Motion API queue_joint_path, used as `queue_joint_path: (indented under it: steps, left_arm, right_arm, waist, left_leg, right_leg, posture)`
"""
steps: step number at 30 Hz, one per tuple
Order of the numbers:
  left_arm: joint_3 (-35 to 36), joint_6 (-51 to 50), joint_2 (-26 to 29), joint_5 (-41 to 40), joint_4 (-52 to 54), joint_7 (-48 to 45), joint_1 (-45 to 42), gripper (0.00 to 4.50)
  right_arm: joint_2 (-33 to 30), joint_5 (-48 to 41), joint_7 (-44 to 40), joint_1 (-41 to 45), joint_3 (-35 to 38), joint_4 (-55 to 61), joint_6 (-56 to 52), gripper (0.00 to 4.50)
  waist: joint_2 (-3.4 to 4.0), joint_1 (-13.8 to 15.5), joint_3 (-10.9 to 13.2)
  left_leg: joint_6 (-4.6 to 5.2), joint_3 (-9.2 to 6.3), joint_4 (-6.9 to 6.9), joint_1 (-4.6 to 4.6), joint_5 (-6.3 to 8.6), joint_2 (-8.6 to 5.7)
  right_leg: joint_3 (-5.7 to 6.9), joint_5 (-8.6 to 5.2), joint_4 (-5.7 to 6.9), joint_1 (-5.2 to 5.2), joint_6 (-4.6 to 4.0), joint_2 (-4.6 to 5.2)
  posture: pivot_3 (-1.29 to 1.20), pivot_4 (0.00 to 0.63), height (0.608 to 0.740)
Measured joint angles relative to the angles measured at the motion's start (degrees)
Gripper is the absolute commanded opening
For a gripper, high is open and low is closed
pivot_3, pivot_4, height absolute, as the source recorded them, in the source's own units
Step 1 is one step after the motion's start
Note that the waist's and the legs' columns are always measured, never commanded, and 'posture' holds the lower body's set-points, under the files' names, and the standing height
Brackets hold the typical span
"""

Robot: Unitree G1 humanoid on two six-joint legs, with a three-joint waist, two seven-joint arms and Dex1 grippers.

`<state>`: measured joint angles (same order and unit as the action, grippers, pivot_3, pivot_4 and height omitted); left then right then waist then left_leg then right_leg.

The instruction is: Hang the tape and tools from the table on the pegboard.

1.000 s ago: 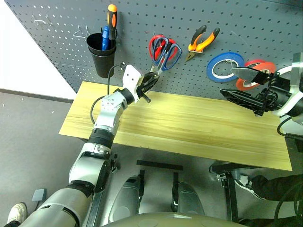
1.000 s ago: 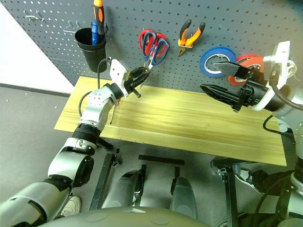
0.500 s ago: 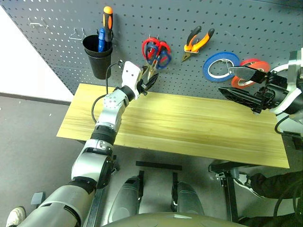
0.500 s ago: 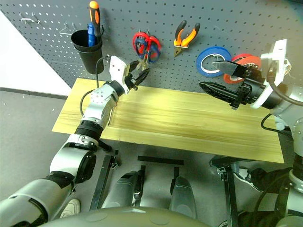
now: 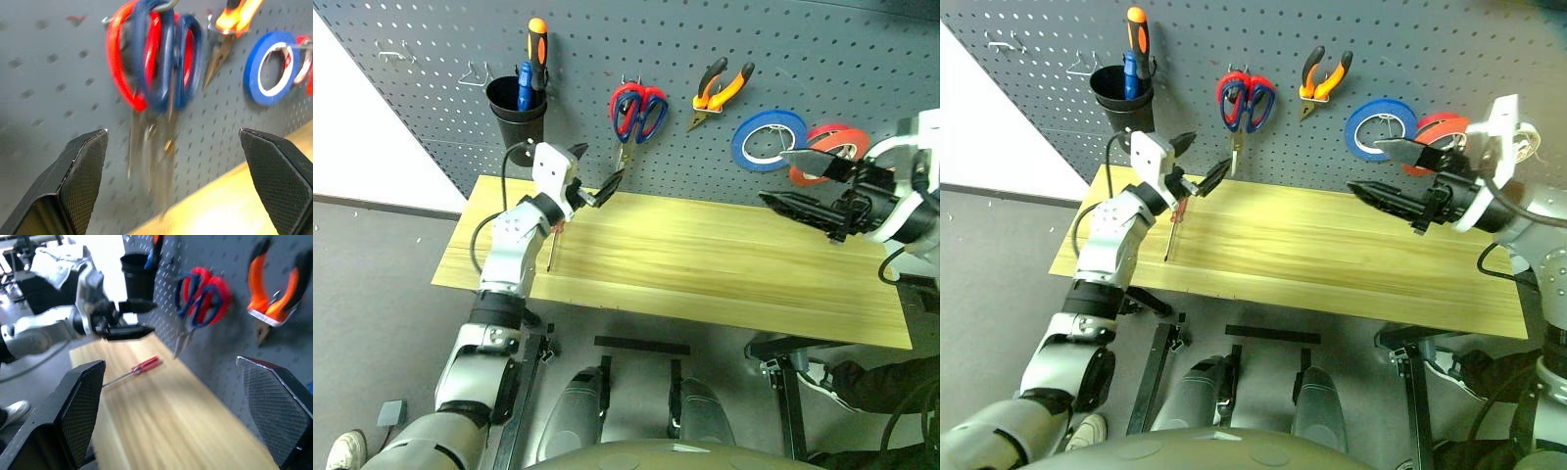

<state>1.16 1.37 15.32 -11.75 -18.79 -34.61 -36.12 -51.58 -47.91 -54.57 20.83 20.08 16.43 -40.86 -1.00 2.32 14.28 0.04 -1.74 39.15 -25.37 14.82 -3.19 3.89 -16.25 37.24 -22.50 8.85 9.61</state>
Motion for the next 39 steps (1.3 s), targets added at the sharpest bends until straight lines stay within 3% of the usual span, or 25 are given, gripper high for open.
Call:
queue_joint_path:
  steps: [8, 12, 17, 23, 31, 39]
  left_arm:
    - [-0.10, -23.77, 1.53, 6.16, 4.55, 14.41, 3.10, 4.49]
    - [-0.19, -30.63, 1.64, 7.04, -2.12, 16.10, -0.93, 4.49]
    - [-0.11, -32.31, 1.06, 8.55, -16.43, 19.01, -8.78, 4.49]
    - [-0.90, -28.84, -0.23, 11.49, -31.13, 23.56, -16.29, 4.49]
    - [0.27, -27.02, -0.77, 11.70, -38.86, 27.17, -20.51, 4.49]
    - [1.93, -27.06, -0.61, 11.04, -44.11, 27.01, -24.02, 4.49]
  right_arm:
    - [5.32, 2.28, 5.01, -1.74, -10.62, 3.19, -3.01, 4.50]
    - [7.84, 6.26, 6.59, 2.33, -16.06, -1.78, -3.68, 4.50]
    - [10.53, 11.32, 8.06, 9.23, -19.37, -9.80, -3.03, 4.50]
    - [12.46, 13.90, 9.11, 10.77, -19.70, -13.58, -2.97, 4.50]
    - [12.27, 14.61, 7.05, 9.83, -19.74, -13.29, -4.15, 4.50]
    - [15.48, 20.98, 5.69, 11.94, -23.47, -18.63, 3.07, 4.50]
  waist:
    - [-0.08, 0.15, -0.52]
    - [-0.07, 0.11, -0.52]
    - [-0.13, 0.09, -0.48]
    - [-0.41, 0.05, -0.18]
    - [-0.52, -0.10, 1.04]
    - [-0.62, -0.11, 3.79]
  left_leg:
    - [0.01, -0.04, 0.12, 0.22, -0.01, -0.03]
    - [0.00, -0.03, 0.10, 0.22, -0.01, -0.03]
    - [0.00, -0.03, 0.07, 0.21, -0.01, -0.03]
    - [0.06, -0.07, -0.02, 0.03, 0.02, -0.05]
    - [0.11, -0.05, -0.02, 0.03, 0.05, -0.02]
    - [0.12, 0.02, -0.01, -0.05, 0.06, -0.01]
  right_leg:
    - [-0.11, 0.00, 0.08, 0.19, 0.00, -0.01]
    - [-0.12, 0.00, 0.12, 0.12, 0.00, -0.03]
    - [-0.11, 0.00, 0.13, 0.11, 0.00, -0.03]
    - [-0.10, 0.00, 0.11, -0.07, 0.01, -0.02]
    - [-0.14, -0.01, 0.14, -0.12, 0.00, -0.02]
    - [-0.23, -0.01, 0.41, -0.37, 0.00, -0.02]
  posture:
    - [0.15, 0.164, 0.740]
    - [0.16, 0.192, 0.740]
    - [0.16, 0.244, 0.740]
    - [0.15, 0.291, 0.740]
    - [0.13, 0.341, 0.740]
    - [0.14, 0.407, 0.740]
